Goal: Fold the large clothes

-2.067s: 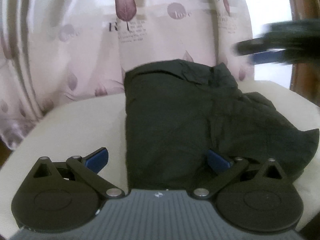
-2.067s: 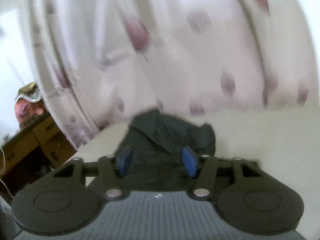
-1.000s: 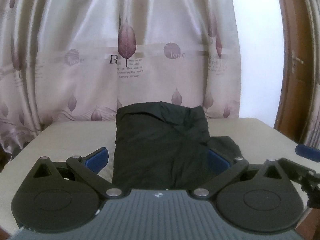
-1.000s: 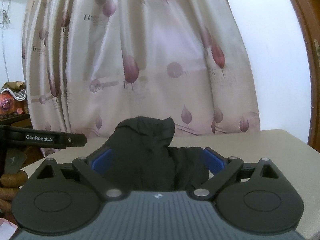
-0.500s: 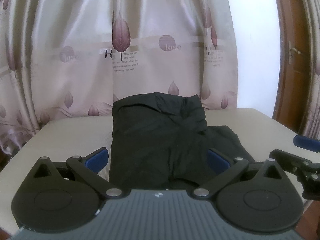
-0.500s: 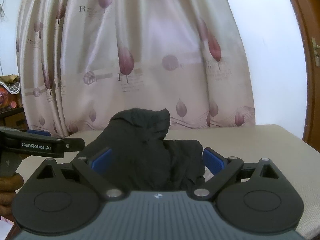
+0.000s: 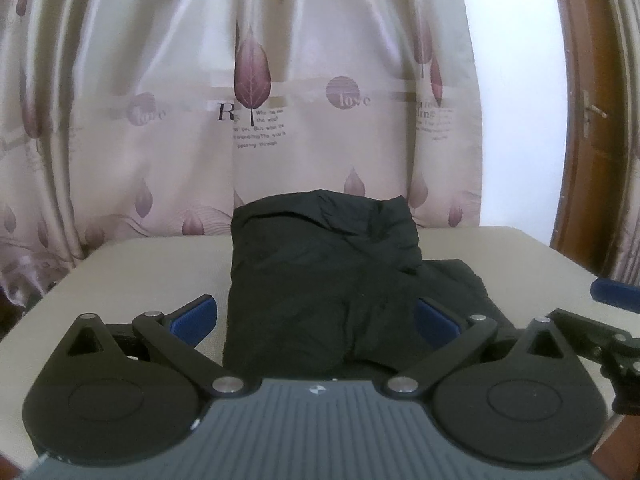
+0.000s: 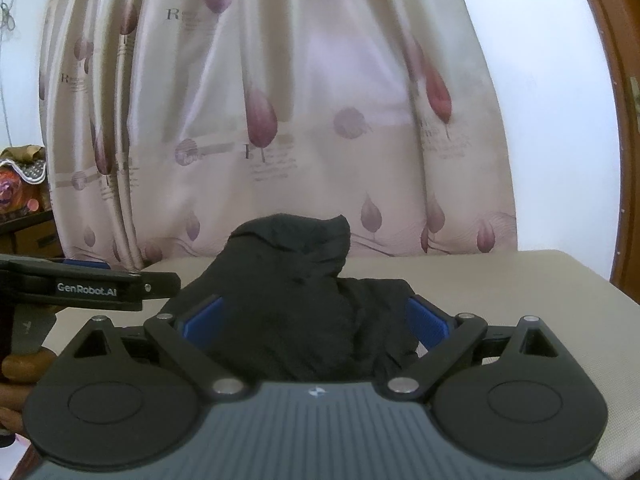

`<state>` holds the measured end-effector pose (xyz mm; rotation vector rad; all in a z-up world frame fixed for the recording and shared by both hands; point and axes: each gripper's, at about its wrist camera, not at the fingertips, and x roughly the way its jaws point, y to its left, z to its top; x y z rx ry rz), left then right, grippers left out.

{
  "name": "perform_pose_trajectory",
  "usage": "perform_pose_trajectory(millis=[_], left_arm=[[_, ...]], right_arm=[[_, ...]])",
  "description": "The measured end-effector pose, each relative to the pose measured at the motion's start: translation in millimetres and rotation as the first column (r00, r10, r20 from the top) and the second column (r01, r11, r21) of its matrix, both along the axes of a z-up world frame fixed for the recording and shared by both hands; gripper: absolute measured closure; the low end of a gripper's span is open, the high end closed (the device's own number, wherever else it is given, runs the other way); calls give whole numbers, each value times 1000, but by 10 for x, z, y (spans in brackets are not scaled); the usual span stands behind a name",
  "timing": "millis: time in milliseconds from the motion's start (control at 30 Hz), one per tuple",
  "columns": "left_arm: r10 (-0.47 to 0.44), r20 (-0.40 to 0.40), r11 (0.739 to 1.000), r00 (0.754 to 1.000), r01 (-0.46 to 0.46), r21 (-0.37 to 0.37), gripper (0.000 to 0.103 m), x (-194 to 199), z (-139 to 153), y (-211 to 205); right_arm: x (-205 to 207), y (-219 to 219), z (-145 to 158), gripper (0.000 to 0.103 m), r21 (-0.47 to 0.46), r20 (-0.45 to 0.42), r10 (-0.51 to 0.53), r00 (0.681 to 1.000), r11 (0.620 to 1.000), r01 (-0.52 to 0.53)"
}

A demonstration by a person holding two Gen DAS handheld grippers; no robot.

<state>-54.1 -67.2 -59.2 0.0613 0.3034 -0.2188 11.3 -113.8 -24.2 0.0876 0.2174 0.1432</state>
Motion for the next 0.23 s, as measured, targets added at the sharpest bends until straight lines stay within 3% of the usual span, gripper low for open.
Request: perform_pose_trajectory(millis=[233], left_arm=[[-2,-33,1000,999,2,-1,0,26,23,3]], right_arm=[[44,-26,11,5,-11,3,10,1000,1000,-10]])
